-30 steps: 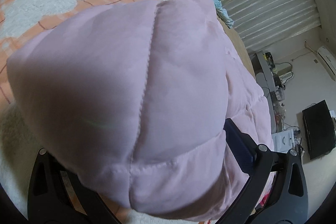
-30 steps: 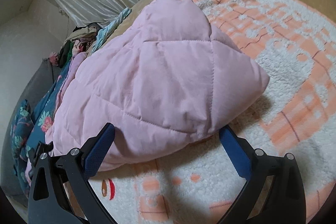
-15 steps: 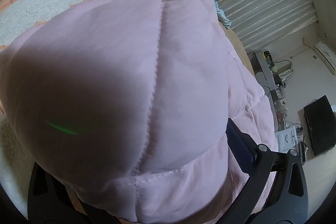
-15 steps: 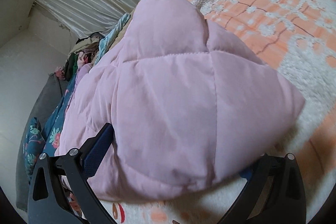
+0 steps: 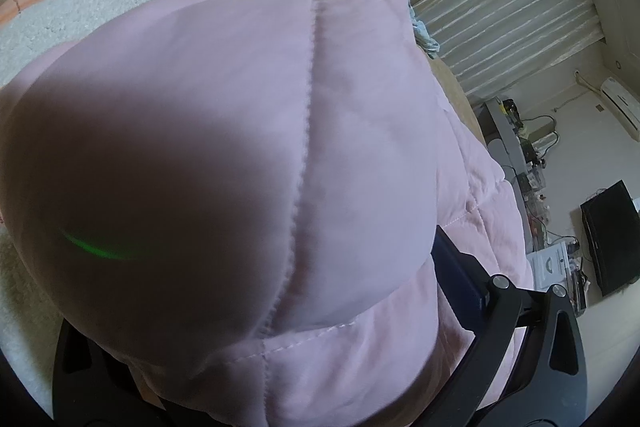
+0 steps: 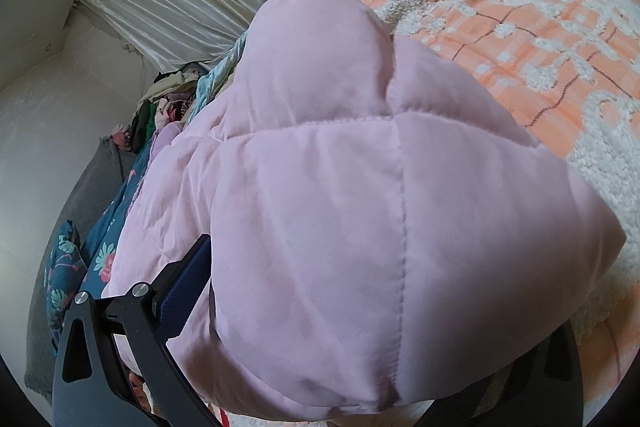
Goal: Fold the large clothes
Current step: 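Close the right tool on the bundle edge while the left tool grips it too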
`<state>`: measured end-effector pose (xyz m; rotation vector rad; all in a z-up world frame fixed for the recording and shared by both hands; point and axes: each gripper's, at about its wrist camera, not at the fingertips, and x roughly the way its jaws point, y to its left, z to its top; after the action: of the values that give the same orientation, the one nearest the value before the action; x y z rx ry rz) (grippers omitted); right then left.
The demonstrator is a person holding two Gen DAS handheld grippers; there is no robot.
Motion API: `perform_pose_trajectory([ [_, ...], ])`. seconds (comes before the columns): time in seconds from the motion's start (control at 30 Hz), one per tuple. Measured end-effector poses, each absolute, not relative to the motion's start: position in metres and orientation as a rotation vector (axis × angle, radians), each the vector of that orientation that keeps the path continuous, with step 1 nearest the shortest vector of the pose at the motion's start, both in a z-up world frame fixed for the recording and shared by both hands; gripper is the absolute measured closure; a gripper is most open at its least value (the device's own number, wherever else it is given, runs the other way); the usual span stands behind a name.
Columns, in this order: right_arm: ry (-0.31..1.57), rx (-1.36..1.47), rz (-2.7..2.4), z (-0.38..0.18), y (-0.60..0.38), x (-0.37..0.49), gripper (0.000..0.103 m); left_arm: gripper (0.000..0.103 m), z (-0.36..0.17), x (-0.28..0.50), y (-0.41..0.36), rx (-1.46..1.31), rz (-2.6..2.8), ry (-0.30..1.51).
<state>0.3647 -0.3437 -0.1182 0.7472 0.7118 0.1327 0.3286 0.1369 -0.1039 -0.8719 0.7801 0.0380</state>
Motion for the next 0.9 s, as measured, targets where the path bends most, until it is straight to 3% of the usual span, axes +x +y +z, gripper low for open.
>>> perform_pose_trajectory([
  [0.23, 0.706, 0.725, 0.151, -0.118, -0.343, 0.367, 0.005, 0.008, -0.104, 0.334, 0.132, -0.871, 0.048, 0.771],
  [0.3, 0.703, 0.717, 0.165, -0.118, -0.343, 0.367, 0.010, 0.008, -0.104, 0.335, 0.130, -0.869, 0.050, 0.766],
  [0.43, 0.692, 0.686, 0.213, -0.113, -0.340, 0.367, 0.034, 0.010, -0.101, 0.334, 0.129, -0.852, 0.053, 0.751],
  [0.67, 0.663, 0.558, 0.226, -0.098, -0.325, 0.363, 0.053, 0.046, -0.078, 0.332, 0.113, -0.715, 0.054, 0.696],
  [0.9, 0.655, 0.439, 0.209, -0.088, -0.313, 0.358, 0.059, 0.061, -0.064, 0.333, 0.098, -0.617, 0.041, 0.673],
])
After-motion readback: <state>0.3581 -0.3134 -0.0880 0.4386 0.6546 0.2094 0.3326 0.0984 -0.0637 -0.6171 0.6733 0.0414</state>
